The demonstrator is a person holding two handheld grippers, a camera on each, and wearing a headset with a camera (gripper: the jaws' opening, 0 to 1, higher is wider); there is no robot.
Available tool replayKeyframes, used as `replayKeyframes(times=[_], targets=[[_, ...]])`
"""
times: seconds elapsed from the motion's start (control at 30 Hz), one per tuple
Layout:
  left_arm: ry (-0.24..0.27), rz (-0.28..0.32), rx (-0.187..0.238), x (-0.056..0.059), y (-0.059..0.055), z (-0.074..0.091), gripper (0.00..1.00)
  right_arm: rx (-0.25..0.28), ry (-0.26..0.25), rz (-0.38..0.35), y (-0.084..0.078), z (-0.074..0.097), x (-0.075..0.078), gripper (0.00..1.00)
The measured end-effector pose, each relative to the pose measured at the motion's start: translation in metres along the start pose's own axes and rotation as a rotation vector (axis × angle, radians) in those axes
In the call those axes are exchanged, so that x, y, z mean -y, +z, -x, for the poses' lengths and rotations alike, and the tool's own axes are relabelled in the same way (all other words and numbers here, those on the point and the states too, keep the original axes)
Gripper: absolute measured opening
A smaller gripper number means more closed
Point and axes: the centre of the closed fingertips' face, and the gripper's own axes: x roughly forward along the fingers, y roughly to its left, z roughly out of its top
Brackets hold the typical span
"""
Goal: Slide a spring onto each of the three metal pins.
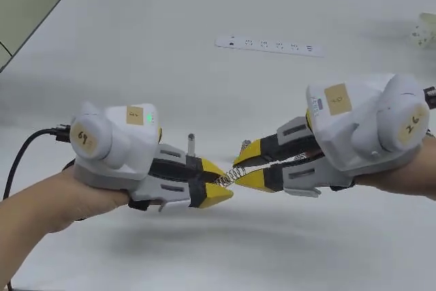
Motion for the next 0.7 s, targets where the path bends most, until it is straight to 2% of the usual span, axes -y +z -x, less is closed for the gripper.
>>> replayKeyframes(times=[0.33, 0.4, 0.5, 0.7], targets=[[-0.004, -0.003, -0.005, 0.003, -0.001, -0.001, 0.02, 0.059, -0.002, -0.053, 0.005, -0.004, -0.002, 0.07], [-0.009, 0.000, -0.001, 0.003, 0.000, -0.002, 0.02, 0.131, 0.000, -0.113, 0.015, -0.005, -0.004, 0.07], [-0.019, -0.010, 0.005, 0.007, 0.005, -0.007, 0.02, 0.127, -0.010, -0.102, 0.016, -0.006, -0.002, 0.07], [-0.018, -0.019, -0.006, 0.006, 0.003, -0.006, 0.02, 0.147, -0.029, -0.088, 0.018, -0.008, -0.004, 0.07]])
